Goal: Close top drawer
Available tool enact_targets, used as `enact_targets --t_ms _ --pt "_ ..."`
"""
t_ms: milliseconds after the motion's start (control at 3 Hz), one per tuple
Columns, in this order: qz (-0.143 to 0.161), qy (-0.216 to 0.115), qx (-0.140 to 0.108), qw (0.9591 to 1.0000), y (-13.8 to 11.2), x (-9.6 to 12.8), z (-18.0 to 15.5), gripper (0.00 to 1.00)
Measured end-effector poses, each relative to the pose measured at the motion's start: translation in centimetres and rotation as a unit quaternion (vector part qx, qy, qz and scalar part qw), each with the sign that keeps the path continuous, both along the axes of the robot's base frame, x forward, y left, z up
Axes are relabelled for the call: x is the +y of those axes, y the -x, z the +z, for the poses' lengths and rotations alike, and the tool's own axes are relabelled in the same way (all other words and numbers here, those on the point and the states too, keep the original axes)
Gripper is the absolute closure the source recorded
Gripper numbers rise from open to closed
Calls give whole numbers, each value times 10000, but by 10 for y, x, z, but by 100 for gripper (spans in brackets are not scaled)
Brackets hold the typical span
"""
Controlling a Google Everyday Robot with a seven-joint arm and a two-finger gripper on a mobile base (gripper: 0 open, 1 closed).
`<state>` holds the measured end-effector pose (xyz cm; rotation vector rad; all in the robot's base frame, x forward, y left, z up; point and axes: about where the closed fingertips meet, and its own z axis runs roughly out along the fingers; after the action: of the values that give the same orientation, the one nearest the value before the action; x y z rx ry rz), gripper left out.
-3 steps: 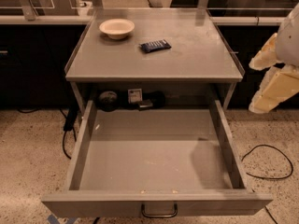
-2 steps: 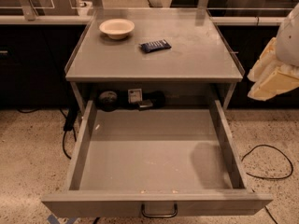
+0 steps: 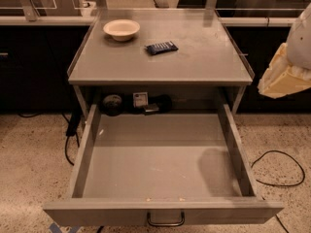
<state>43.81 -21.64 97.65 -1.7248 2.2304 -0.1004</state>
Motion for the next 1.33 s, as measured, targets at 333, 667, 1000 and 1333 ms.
enact_targets --t_ms 333,667,1000,1333 --pt "42 49 -30 10000 0 2 1 100" --pt "135 107 68 9998 18 1 -7 100" --pt "187 10 256 9995 48 -11 -22 100" --pt "324 -334 528 9975 72 -28 -56 100"
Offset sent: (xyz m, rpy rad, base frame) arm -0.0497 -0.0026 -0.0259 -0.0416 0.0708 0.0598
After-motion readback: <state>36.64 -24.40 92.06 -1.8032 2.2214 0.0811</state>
